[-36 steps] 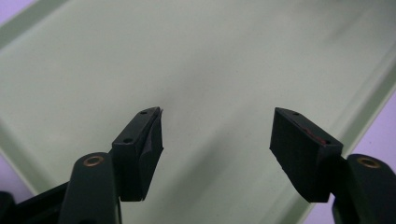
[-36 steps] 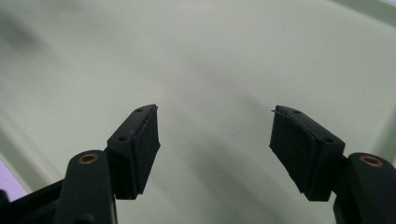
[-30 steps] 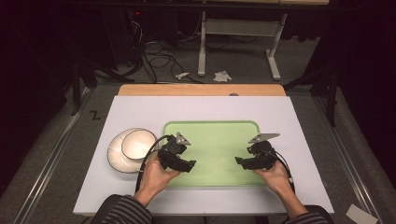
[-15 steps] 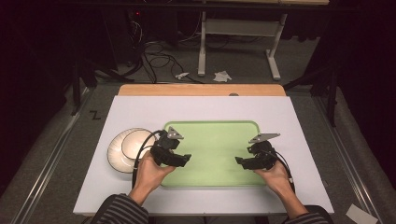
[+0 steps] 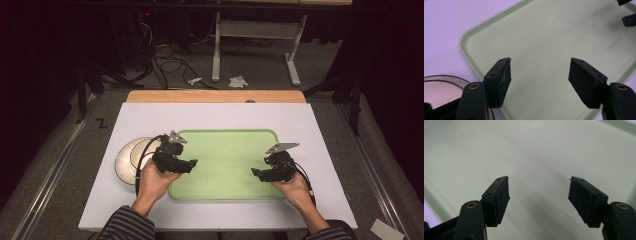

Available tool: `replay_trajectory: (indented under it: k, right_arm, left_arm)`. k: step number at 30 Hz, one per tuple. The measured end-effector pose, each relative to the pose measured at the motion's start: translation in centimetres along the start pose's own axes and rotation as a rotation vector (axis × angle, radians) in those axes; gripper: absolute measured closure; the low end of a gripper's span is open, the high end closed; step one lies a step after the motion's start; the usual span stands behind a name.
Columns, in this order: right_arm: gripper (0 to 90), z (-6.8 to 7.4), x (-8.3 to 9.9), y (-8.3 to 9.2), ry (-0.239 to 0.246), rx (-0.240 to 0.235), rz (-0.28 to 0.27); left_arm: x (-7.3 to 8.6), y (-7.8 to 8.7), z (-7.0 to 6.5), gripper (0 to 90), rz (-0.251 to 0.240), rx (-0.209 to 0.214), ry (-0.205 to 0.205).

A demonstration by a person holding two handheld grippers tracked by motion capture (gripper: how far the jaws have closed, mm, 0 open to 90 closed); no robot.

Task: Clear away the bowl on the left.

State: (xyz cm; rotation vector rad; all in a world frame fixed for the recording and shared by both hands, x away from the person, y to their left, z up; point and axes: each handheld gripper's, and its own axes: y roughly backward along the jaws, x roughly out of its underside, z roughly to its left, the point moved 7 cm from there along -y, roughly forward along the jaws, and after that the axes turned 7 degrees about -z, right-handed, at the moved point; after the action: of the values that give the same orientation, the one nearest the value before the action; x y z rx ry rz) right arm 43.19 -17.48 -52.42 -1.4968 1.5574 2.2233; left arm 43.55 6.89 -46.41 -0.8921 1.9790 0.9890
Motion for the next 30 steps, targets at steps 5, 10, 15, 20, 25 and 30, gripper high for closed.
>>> replay_trajectory:
  k: [5,10,15,20,25,30]
  right_arm:
    - [39.1,0.1,-0.2,0.3,0.019,0.007,-0.013]
    - [39.6,0.1,-0.2,0.3,0.025,0.008,-0.017]
    - [40.0,0.1,-0.1,0.2,0.025,0.002,-0.01]
    - [40.1,0.1,-0.1,0.3,0.022,0.004,-0.008]
    - [40.2,0.1,-0.1,0.2,0.025,0.0,-0.007]
    - [40.3,0.0,-0.1,0.2,0.022,0.0,-0.006]
  left_arm:
    - [-1.0,0.4,1.0,34.1,-0.031,-0.026,0.015]
    - [-2.1,1.1,1.7,33.9,-0.064,-0.031,0.028]
    - [-2.8,1.3,2.6,33.4,-0.079,-0.044,0.048]
    - [-3.4,1.7,3.1,33.1,-0.103,-0.057,0.051]
    - [-4.2,2.2,4.1,32.0,-0.13,-0.079,0.063]
    - [-4.8,2.4,5.6,31.4,-0.147,-0.113,0.087]
